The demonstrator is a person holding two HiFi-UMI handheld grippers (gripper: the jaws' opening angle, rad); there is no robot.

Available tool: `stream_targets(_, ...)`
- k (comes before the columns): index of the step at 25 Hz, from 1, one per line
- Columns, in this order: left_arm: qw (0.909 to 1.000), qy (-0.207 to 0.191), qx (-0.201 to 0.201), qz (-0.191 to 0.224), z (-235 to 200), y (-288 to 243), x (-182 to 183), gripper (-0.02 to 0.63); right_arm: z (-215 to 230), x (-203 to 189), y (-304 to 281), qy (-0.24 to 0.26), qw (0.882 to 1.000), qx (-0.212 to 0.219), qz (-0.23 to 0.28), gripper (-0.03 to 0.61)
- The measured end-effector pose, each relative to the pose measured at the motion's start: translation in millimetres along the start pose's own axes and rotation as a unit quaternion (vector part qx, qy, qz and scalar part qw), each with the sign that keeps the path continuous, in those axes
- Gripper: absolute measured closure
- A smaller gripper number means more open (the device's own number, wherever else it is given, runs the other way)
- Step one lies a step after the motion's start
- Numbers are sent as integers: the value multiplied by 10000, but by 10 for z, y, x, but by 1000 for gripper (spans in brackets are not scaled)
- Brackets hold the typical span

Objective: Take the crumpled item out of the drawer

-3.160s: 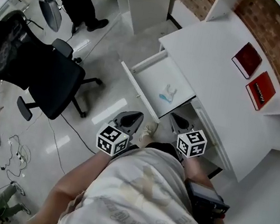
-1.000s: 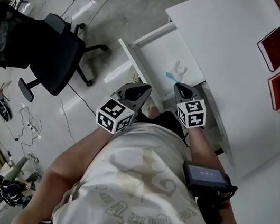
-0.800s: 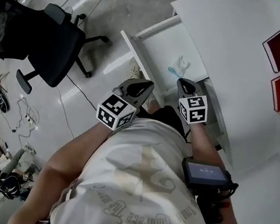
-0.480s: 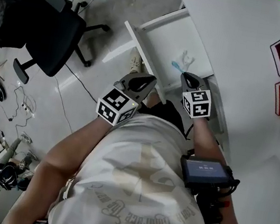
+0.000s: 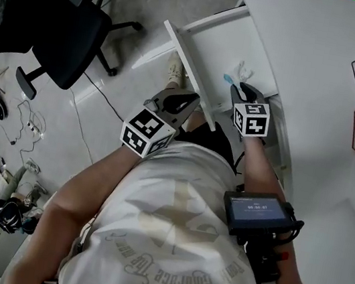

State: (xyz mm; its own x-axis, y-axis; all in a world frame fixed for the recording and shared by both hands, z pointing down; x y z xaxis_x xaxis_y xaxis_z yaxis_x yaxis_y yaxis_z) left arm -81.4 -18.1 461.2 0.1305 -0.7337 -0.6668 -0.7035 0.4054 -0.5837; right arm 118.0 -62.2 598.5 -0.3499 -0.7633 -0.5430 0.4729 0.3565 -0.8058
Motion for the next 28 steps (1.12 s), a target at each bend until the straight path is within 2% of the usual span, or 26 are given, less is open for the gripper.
stream_targets(7, 9999, 94, -33, 22, -216, -52, -13, 586, 83, -31, -358, 385, 9967, -293, -655, 421)
stream_targets(10, 9999, 171, -27, 3, -484, -106, -56, 586, 91, -19, -655, 543, 9946, -296, -828, 407)
stream_targets(16, 9995, 310, -24, 7, -710, -153, -67, 586, 141, -8, -970, 658, 9912, -242, -1124, 379)
stream_targets(28, 9987, 508, -28, -33, -624, -80, -84, 586, 181, 12, -1023, 1252, 9799, -297, -1524, 323)
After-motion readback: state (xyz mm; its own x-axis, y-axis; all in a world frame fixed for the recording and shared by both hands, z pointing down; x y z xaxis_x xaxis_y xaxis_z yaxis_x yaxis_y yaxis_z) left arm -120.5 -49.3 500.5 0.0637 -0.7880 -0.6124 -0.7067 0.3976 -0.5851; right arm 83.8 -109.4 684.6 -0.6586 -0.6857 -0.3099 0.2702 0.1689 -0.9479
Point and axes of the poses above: the fingertips, and each gripper's own axes: y backward along the fingers, z to its right, x out of its top, the point moved 8 cm from there along y, backward along the fingers, and after that the axes turned 2 degrees about y, right-handed, at the moved point
